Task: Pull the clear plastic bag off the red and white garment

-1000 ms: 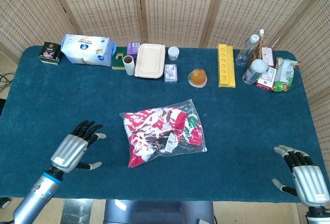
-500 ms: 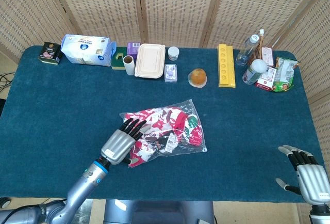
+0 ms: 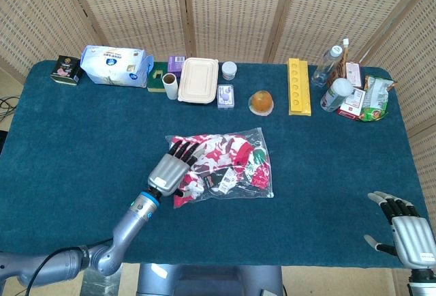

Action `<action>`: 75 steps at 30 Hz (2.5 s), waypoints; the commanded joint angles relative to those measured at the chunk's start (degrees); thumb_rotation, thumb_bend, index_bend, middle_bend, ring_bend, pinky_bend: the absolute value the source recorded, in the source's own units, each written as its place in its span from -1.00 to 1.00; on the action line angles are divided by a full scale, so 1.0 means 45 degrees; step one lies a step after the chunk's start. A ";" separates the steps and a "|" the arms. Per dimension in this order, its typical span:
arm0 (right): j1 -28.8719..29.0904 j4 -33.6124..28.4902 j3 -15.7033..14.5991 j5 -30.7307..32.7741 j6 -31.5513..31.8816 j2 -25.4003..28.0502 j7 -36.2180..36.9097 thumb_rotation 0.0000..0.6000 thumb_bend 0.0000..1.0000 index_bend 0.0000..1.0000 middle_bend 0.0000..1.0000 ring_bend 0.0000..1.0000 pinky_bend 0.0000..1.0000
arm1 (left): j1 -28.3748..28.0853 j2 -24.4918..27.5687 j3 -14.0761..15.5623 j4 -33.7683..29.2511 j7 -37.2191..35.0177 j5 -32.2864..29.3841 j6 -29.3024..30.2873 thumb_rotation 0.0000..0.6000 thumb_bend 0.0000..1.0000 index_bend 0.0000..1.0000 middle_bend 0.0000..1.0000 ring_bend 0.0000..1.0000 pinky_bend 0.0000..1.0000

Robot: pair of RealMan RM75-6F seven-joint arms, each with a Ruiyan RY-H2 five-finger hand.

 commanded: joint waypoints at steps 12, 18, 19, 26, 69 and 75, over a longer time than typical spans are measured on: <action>0.0273 -0.0870 0.0129 0.0099 -0.0424 -0.0107 -0.0936 1.00 -0.78 -0.59 -0.52 -0.53 -0.57 | -0.1027 0.1986 -0.0838 0.0950 -0.0238 -0.0731 -0.0214 1.00 -0.96 -1.00 -0.95 -1.00 -0.90; 0.0192 -0.0960 0.0127 0.0096 -0.0268 -0.0028 -0.0955 1.00 -0.78 -0.59 -0.52 -0.53 -0.57 | -0.1293 0.3080 -0.0997 0.0304 -0.0639 -0.1546 -0.0898 1.00 -0.96 -1.00 -0.95 -1.00 -0.90; 0.0165 -0.0938 0.0128 0.0096 -0.0217 -0.0017 -0.0921 1.00 -0.78 -0.59 -0.52 -0.53 -0.57 | -0.1265 0.3403 -0.1054 -0.0111 -0.0940 -0.1647 -0.1028 1.00 -0.96 -1.00 -0.95 -1.00 -0.90; 0.0046 -0.0700 0.0115 0.0071 0.0003 0.0049 -0.0540 1.00 -0.78 -0.59 -0.52 -0.53 -0.57 | -0.1089 0.5524 -0.1314 -0.2460 -0.3724 -0.1287 -0.2331 1.00 -0.96 -1.00 -0.95 -1.00 -0.90; -0.0672 0.0123 0.0264 0.0770 0.0662 0.0111 0.0665 1.00 -0.78 -0.59 -0.52 -0.53 -0.57 | -0.8853 -0.1417 0.1276 0.6269 -0.2741 -0.5561 -0.5673 1.00 -0.91 -0.91 -0.91 -0.97 -0.81; -0.0676 0.0017 0.0268 0.0750 0.0625 0.0130 0.0605 1.00 -0.78 -0.59 -0.52 -0.53 -0.57 | -0.9148 -0.1938 0.1575 0.7058 -0.2573 -0.5928 -0.5767 1.00 -0.48 -0.35 -0.54 -0.57 -0.31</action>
